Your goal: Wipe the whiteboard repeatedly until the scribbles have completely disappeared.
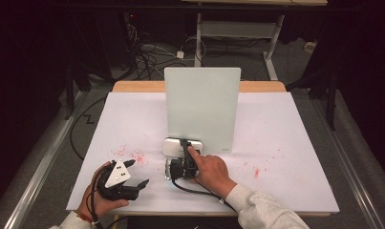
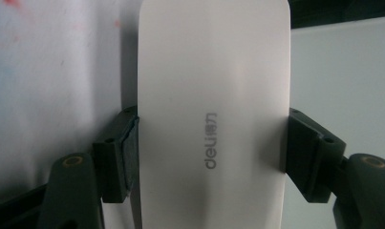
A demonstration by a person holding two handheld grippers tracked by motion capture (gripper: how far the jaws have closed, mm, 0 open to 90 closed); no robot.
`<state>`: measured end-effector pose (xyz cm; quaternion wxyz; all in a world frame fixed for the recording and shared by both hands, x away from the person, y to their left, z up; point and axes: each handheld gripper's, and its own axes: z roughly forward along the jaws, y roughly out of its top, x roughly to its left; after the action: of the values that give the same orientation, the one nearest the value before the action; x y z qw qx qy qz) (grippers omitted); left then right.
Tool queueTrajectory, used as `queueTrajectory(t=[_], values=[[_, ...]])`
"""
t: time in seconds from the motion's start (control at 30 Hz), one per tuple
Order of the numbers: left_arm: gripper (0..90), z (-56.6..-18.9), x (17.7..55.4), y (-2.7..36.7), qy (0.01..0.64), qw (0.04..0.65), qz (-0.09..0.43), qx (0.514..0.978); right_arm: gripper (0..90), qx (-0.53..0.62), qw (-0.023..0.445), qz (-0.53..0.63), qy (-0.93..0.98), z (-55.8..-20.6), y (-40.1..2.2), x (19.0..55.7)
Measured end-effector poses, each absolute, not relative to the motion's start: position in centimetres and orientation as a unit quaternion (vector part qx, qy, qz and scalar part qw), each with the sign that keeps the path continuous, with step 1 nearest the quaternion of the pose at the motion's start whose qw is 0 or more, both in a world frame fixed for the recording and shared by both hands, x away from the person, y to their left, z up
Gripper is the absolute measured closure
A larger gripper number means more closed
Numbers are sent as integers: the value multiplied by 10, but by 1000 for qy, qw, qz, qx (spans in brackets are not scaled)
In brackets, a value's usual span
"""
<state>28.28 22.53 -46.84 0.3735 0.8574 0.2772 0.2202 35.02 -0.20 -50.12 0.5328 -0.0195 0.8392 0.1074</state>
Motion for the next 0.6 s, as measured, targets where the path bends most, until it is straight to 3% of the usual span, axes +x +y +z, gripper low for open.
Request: queueTrajectory(t=[0.6], values=[[193,-468,283,225,280,373,222,856,307,32,521,77,850,-489,-66,353]])
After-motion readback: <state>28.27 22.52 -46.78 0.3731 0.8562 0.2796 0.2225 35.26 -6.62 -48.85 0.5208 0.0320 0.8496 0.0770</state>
